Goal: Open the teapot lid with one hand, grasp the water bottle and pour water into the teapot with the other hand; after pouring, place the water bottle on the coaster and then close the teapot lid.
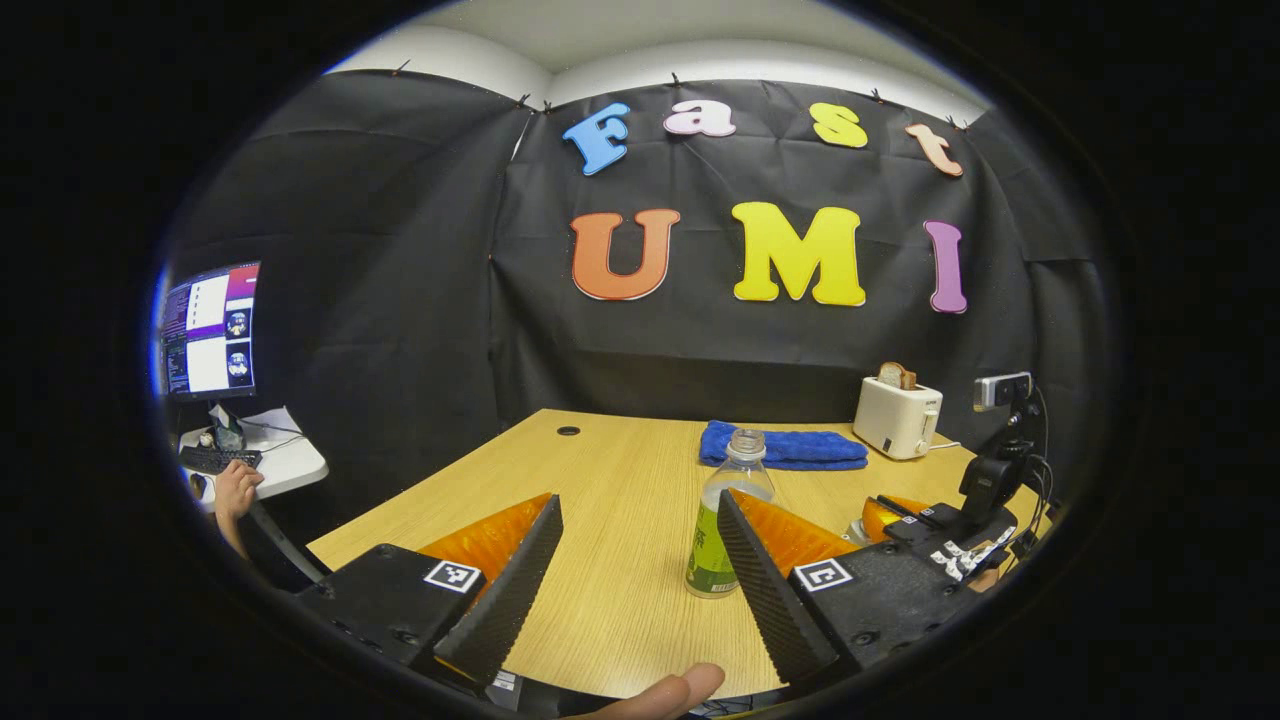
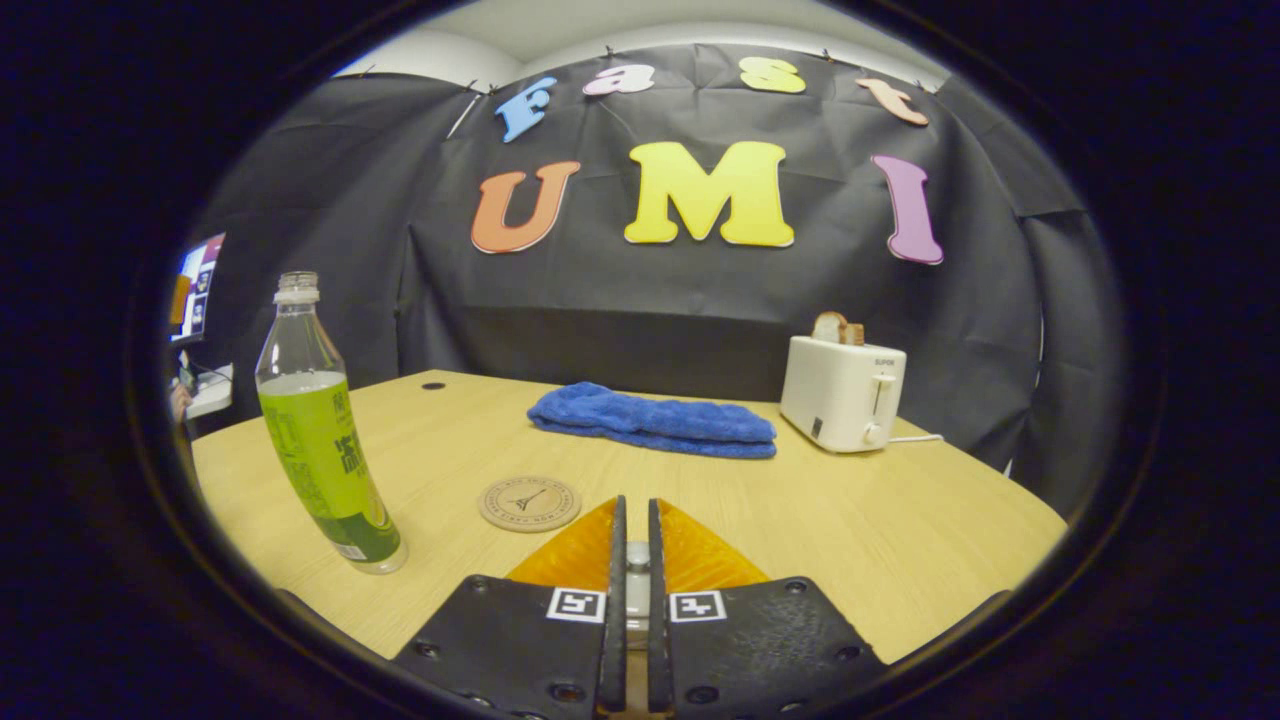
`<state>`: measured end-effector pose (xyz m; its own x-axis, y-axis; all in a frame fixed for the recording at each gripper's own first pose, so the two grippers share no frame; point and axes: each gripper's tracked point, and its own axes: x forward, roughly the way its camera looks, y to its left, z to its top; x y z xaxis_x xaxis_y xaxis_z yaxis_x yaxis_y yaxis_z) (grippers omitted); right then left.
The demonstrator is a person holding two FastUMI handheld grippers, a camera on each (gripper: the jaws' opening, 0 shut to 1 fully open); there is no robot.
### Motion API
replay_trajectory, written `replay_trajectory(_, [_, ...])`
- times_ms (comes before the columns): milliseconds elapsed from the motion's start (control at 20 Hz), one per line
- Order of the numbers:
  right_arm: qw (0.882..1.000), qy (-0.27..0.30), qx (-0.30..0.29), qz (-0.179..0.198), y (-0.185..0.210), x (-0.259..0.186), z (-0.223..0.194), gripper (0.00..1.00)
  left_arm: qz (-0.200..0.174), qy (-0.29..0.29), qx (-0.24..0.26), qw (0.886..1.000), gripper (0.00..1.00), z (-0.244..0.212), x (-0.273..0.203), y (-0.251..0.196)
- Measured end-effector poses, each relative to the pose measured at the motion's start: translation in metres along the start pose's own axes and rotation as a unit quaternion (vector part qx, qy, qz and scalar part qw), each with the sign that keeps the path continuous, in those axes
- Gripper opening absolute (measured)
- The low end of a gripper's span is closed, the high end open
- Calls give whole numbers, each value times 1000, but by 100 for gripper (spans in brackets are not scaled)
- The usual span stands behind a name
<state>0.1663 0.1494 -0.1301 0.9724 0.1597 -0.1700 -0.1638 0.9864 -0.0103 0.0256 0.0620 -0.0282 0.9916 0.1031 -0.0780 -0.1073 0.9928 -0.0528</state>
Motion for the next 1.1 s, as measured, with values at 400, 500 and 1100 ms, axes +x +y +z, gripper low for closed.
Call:
replay_trajectory(400, [999, -32, -13, 10, -2, -11, 29, 0, 0, 16, -7, 1000, 98, -11, 9, 0])
replay_trajectory(500, [999, -48, -21, 12, -4, -21, 44, 0, -8, 21, -8, 1000, 98, -15, 11, -6])
replay_trajectory(1100, [996, -88, 5, -2, -73, -99, 95, 0, -62, 33, 45, 997, 98, -38, 22, -53])
